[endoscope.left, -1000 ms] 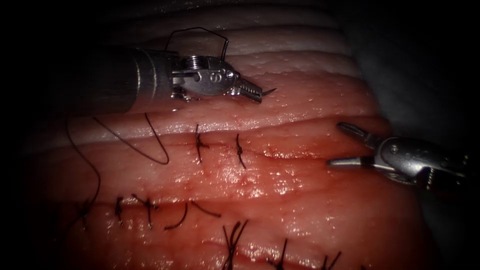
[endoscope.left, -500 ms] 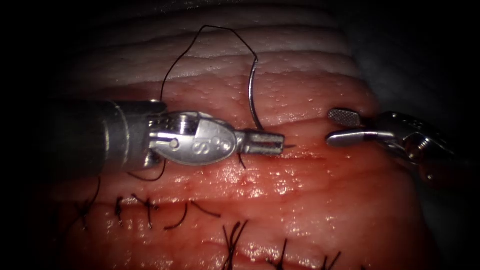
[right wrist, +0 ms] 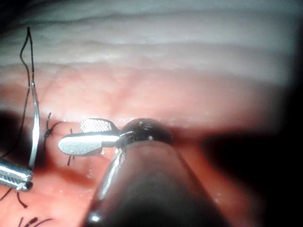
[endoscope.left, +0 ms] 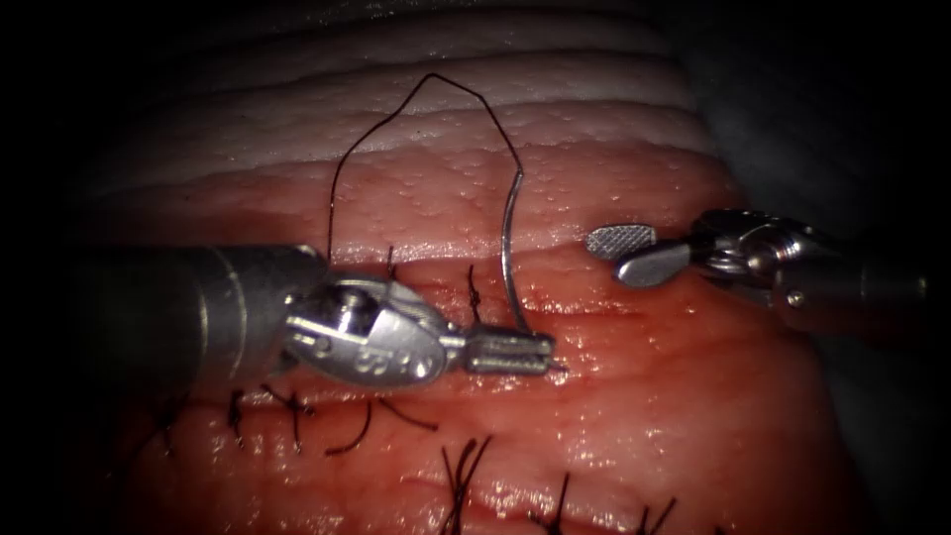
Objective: Wound Closure
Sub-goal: Hand the needle to the right gripper
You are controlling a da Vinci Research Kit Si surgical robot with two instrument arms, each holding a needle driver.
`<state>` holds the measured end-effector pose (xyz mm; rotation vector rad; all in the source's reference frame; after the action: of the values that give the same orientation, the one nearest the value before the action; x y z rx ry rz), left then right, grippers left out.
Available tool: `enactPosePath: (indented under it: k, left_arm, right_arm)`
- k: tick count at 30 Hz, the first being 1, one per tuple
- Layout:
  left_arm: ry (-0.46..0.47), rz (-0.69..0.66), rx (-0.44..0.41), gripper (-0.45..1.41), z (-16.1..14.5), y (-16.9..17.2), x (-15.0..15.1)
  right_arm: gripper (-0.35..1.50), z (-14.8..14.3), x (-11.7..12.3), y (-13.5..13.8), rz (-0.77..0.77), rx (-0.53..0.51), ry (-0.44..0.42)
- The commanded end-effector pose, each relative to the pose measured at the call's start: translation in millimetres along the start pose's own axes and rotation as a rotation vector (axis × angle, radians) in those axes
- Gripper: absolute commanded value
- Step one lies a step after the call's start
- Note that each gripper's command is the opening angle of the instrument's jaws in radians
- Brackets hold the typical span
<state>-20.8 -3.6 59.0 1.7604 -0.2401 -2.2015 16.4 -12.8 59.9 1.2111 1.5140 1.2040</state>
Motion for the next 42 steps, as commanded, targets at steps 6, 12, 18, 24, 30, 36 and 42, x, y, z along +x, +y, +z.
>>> enactPosePath:
  k: [6, 12, 18, 24, 30, 36, 42]
  left_arm:
    - [0.024, 0.032, 0.016, -0.45, 0.6, 0.0, 0.3]
    - [0.036, 0.042, 0.019, -0.45, 0.7, 0.2, 1.1]
    - [0.044, 0.045, 0.017, -0.45, 0.8, 0.4, 2.1]
    - [0.055, 0.054, 0.015, -0.45, 0.7, 0.5, 2.7]
    - [0.052, 0.054, 0.015, -0.45, 0.7, 0.5, 2.9]
    - [0.049, 0.053, 0.018, -0.45, 0.5, 0.4, 3.2]
    - [0.044, 0.053, 0.016, -0.45, 0.3, 0.4, 3.3]
  right_arm:
    - [0.96, 4.0, -1.1, -0.4, 0.031, 0.028, 0.01]
    - [1.01, 6.4, -1.7, -0.6, 0.055, 0.024, 0.025]
    - [1.06, 8.0, -1.9, -0.3, 0.069, 0.019, 0.037]
    - [1.01, 8.5, -2.1, -0.5, 0.069, 0.021, 0.038]
    - [0.93, 8.3, -2.3, -0.6, 0.071, 0.026, 0.032]
    - [0.83, 8.2, -2.4, -0.7, 0.073, 0.011, 0.009]
    - [0.79, 8.0, -2.6, -0.7, 0.072, 0.008, -0.001]
